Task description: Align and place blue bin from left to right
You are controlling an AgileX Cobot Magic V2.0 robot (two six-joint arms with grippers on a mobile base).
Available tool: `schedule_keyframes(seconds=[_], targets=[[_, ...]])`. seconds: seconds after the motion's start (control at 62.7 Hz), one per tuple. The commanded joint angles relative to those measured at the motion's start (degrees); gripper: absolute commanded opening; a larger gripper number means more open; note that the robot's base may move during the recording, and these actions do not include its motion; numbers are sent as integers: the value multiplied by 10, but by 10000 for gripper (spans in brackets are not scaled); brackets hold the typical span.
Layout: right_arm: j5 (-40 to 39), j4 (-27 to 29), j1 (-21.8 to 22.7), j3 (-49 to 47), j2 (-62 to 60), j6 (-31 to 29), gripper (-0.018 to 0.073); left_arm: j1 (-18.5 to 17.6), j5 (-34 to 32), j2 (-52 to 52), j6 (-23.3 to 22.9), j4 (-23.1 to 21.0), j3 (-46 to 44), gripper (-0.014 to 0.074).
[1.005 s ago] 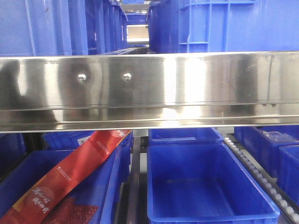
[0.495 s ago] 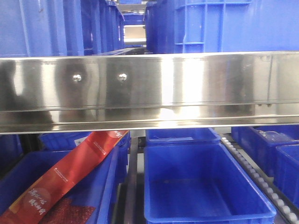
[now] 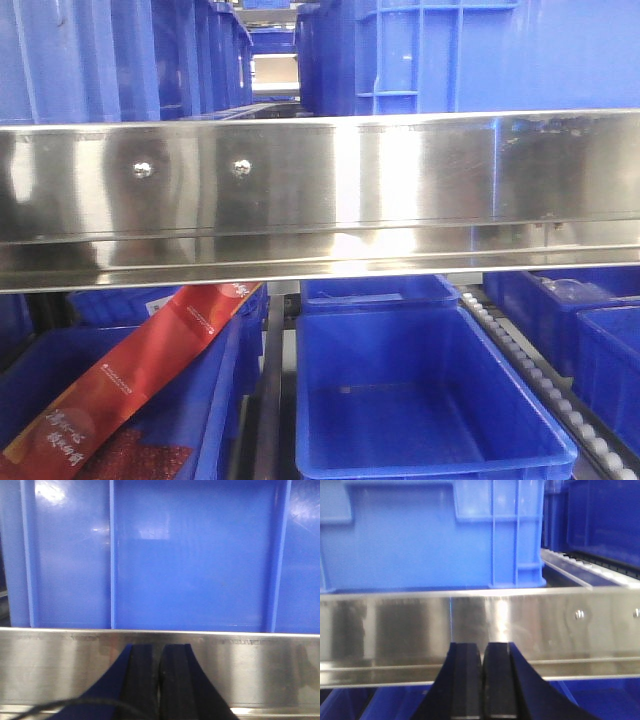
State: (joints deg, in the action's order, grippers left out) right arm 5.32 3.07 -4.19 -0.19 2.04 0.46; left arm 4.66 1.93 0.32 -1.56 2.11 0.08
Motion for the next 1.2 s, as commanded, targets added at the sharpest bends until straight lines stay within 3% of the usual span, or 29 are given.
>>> schedule_keyframes(seconds=[0.0, 1.181], targets=[[7, 1, 1, 2, -20, -5, -71, 4, -12, -3, 1, -3, -1, 14], [2, 1, 1, 2, -20, -5, -71, 4, -12, -3, 1, -3, -1, 14]])
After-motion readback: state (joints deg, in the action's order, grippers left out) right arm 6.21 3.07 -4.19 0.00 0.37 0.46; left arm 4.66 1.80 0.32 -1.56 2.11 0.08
